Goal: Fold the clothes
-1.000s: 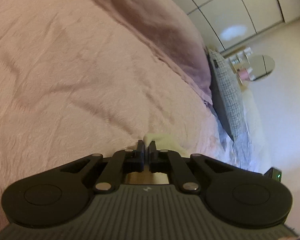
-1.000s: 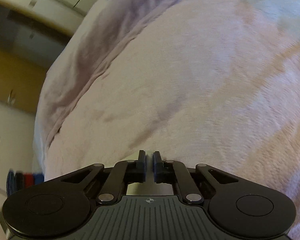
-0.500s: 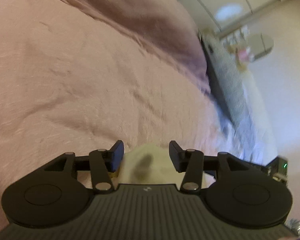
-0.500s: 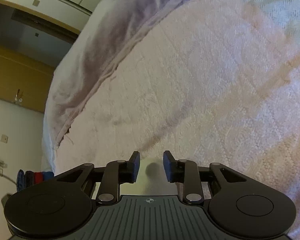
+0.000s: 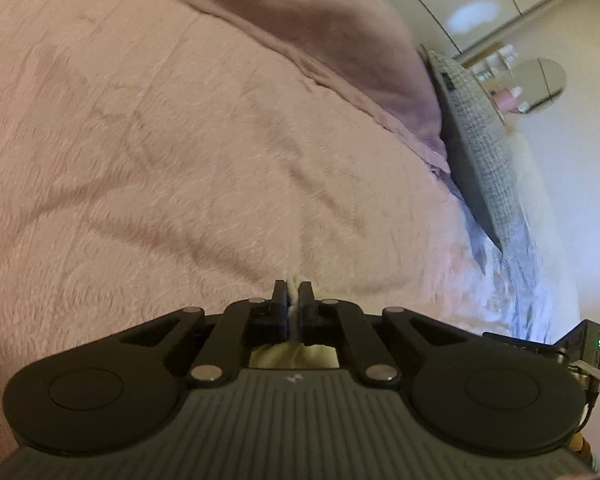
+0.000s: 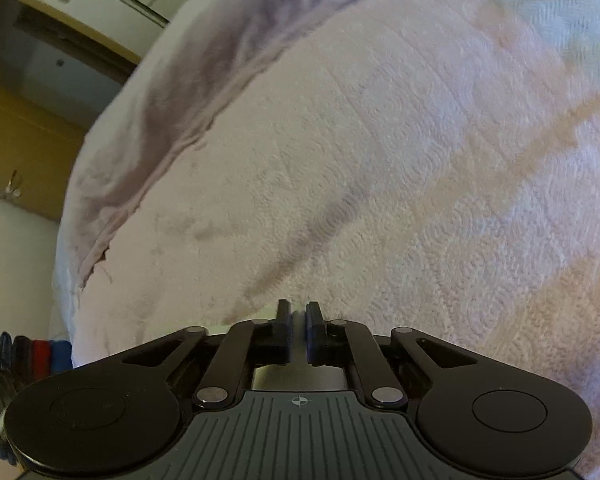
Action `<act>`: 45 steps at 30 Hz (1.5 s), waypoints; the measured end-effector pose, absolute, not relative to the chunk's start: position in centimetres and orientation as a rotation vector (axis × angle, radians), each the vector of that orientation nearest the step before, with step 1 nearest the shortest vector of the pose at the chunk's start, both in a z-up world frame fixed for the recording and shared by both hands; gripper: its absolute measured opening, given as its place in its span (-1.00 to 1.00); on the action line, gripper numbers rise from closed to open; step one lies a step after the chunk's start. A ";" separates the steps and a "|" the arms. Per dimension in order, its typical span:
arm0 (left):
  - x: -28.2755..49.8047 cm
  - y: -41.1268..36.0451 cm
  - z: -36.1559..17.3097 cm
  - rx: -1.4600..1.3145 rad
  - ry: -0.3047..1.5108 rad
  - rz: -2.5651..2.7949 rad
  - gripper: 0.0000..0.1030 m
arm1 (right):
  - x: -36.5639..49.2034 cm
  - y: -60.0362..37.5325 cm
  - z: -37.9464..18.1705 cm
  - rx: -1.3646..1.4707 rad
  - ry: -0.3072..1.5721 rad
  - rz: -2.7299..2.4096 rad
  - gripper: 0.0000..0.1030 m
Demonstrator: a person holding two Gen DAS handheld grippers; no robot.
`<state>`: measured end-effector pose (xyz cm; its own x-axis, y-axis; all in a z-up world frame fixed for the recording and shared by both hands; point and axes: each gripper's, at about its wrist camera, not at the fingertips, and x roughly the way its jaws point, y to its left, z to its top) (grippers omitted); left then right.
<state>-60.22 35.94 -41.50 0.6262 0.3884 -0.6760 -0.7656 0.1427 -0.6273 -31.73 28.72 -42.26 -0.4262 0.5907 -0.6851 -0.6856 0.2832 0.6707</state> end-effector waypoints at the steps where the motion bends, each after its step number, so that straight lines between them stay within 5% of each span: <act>1: -60.5 35.7 -41.4 -1.160 0.386 0.878 -0.77 | -31.6 28.8 -41.9 -0.101 1.420 1.430 -0.77; 3: -61.7 34.7 -40.4 -1.163 0.347 0.939 -0.65 | -31.1 28.0 -40.6 -0.136 1.363 1.440 -0.31; 5: -62.9 32.3 -39.8 -1.202 0.334 0.952 -0.61 | -30.4 26.2 -39.2 -0.186 1.275 1.453 -0.23; 9: -65.1 26.7 -38.8 -1.309 0.331 0.936 -0.25 | -30.2 21.6 -38.0 -0.244 1.298 1.488 -0.22; 17: -67.5 16.2 -37.8 -1.450 0.339 0.887 -0.18 | -32.0 13.8 -38.4 -0.327 1.453 1.524 -0.21; 19: -66.9 14.8 -38.1 -1.424 0.353 0.874 -0.38 | -32.7 12.9 -39.1 -0.327 1.482 1.516 -0.26; 21: -66.1 14.3 -39.2 -1.387 0.410 0.888 -0.77 | -32.8 12.9 -39.8 -0.354 1.477 1.482 -0.65; 30: -65.4 13.0 -39.9 -1.368 0.434 0.952 -0.78 | -33.4 12.8 -39.9 -0.497 1.397 1.429 -0.66; 32: -65.6 13.1 -38.3 -1.337 0.434 0.954 -0.70 | -33.6 12.6 -38.2 -0.484 1.344 1.466 -0.57; 34: -66.0 13.2 -37.6 -1.346 0.415 0.961 -0.34 | -33.7 12.2 -37.0 -0.468 1.322 1.499 -0.20; 35: -66.2 13.3 -37.6 -1.362 0.397 0.963 -0.29 | -33.8 11.9 -36.6 -0.464 1.319 1.514 -0.06; 38: -66.2 13.2 -38.6 -1.414 0.374 0.943 -0.39 | -34.3 11.0 -37.0 -0.513 1.305 1.553 -0.07; 40: -66.0 13.0 -39.4 -1.432 0.369 0.927 -0.87 | -34.4 10.6 -37.8 -0.500 1.329 1.562 -0.08; 41: -66.0 12.7 -39.7 -1.435 0.366 0.925 -0.87 | -34.4 10.4 -38.4 -0.487 1.342 1.569 -0.57; 42: -66.0 12.5 -40.1 -1.437 0.364 0.924 -0.88 | -34.5 10.4 -38.9 -0.493 1.345 1.570 -0.85; 45: -65.8 12.3 -40.7 -1.416 0.437 0.964 -0.87 | -34.4 10.6 -40.1 -0.581 1.349 1.535 -0.87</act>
